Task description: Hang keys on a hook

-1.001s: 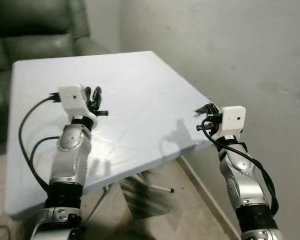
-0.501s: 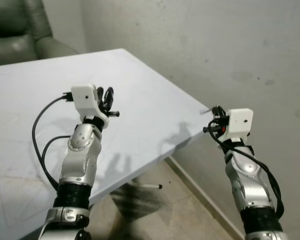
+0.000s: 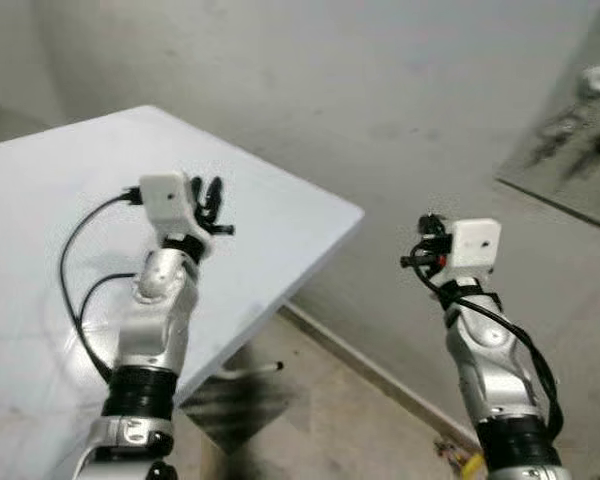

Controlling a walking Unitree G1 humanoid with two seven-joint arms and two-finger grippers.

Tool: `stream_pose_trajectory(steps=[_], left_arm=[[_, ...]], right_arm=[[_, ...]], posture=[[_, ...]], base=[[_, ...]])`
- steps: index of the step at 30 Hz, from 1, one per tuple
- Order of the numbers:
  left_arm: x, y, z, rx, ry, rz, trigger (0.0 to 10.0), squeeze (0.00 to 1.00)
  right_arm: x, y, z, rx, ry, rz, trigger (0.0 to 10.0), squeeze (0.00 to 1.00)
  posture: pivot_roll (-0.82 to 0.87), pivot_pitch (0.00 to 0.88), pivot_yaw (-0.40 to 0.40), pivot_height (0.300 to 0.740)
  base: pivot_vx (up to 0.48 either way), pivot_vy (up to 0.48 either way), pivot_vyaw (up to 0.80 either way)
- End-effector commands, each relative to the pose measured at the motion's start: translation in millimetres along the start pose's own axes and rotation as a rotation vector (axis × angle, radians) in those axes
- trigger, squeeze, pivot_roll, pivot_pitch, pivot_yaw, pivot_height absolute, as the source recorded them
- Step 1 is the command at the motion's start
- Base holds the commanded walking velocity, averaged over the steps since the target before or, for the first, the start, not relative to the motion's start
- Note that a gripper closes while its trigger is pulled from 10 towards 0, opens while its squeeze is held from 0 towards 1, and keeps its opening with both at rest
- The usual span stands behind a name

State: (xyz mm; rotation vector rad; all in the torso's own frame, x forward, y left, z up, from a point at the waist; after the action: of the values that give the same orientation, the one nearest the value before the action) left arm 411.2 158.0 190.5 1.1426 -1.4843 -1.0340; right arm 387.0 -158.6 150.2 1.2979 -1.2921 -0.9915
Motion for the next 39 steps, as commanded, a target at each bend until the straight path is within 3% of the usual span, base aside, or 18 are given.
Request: stream_pose_trajectory(steps=[1, 12, 26, 39], left_arm=[[12.4, -3.0, -1.4, -0.023, -0.025, 0.015, 10.0, 0.00], [10.3, -7.1, -1.5, -0.056, -0.019, 0.007, 10.0, 0.00], [18.5, -12.5, 1.0, -0.083, -0.041, 0.024, 10.0, 0.00], [24.2, -11.1, 3.9, -0.072, -0.080, 0.031, 10.0, 0.00]], right_arm=[[9.2, 5.3, -0.5, 0.011, -0.029, 0.008, 10.0, 0.00], [9.9, 3.2, 1.8, 0.004, -0.036, 0.009, 10.0, 0.00], [14.6, 3.4, 2.1, -0.001, -0.044, 0.026, 10.0, 0.00], [4.0, 9.4, 5.9, 0.038, 0.008, 0.000, 10.0, 0.00]], posture=[[-0.02, 0.000, -0.047, 0.740], [-0.02, 0.000, -0.044, 0.740], [-0.02, 0.000, -0.049, 0.740], [-0.02, 0.000, -0.047, 0.740]], base=[[0.000, 0.000, -0.72], [0.000, 0.000, -0.71], [0.000, 0.000, -0.72], [0.175, 0.000, -0.07]])
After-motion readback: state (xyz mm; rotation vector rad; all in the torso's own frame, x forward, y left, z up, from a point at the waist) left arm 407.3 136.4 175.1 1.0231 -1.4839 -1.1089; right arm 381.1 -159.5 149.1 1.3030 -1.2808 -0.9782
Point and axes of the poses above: a point about 5 cm out from each wrist's last joint towards the gripper, its own z axis pointing back from the gripper into the wrist, its own y axis along the axis of the wrist's last joint, x = y × z, the point moved 6 cm from there along -z, pointing out of the wrist towards the gripper, and after that the axes turned 2 degrees about z, right-handed, at the moved point
